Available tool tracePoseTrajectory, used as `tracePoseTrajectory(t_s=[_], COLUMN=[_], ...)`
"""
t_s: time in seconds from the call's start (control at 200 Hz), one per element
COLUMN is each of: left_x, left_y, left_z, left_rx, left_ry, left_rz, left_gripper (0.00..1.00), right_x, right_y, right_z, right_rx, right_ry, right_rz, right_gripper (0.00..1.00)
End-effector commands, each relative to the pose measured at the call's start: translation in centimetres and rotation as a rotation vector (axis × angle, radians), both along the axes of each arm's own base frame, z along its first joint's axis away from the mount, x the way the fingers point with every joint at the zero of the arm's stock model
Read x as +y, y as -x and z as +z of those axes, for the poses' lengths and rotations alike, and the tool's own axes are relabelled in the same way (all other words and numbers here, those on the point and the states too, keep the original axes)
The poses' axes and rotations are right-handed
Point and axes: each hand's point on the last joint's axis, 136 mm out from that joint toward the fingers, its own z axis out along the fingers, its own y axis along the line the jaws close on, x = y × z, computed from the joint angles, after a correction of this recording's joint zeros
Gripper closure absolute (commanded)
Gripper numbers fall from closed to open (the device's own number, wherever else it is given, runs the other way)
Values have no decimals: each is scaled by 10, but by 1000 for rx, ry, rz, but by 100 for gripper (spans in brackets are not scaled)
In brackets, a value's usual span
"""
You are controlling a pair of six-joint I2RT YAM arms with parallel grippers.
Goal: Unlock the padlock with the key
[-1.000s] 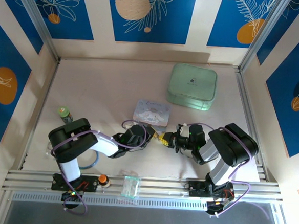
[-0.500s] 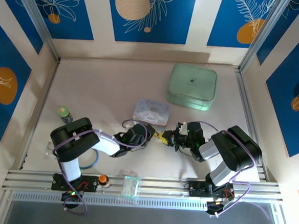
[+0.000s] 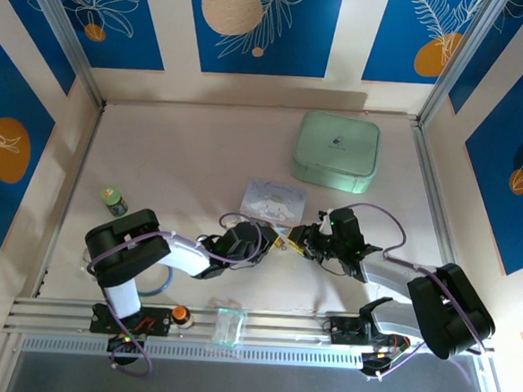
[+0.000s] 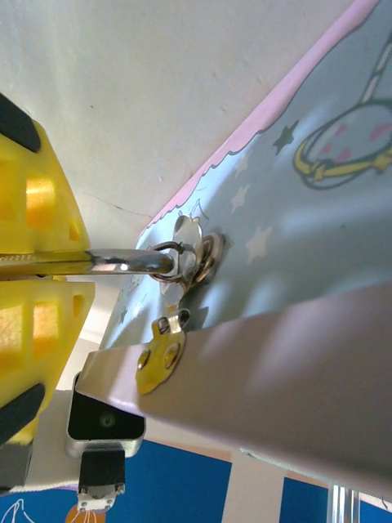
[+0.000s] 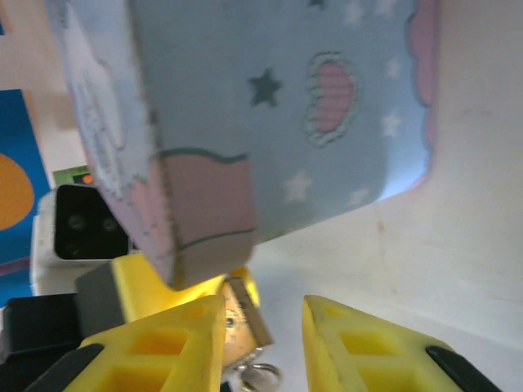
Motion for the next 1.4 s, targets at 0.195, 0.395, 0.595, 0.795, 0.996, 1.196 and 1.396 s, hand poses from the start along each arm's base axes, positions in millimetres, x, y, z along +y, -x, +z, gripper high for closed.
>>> tracePoseTrajectory(t_s=[0.195,0.395,0.595,0.795,0.996,1.196,1.396], left_x=[15,17,17,16,14,14,11], left_y=[-1,0,1,2,4,7,14], left_z=[20,21,24,32,38,39,28], left_rx=[-101,-108,-118,-123,-122,-114,-72], left_ry=[-188,-367,-314,-286,-243,-220,-196], left_rz=[-53,-143,-137,-138,-145,-149,-170], left_gripper=[100,100,100,100,100,100,100], right_x=[-11,17,41,46,55,62,74], right_y=[12,20,32,32,34,27,26], right_z=[10,18,12,14,5,2,10], right_rx=[-436,-680,-824,-920,-950,-987,-996], right_ry=[441,581,560,618,690,755,699], right_rz=[295,446,539,545,617,618,613], right_gripper=[68,55,69,70,71,82,91])
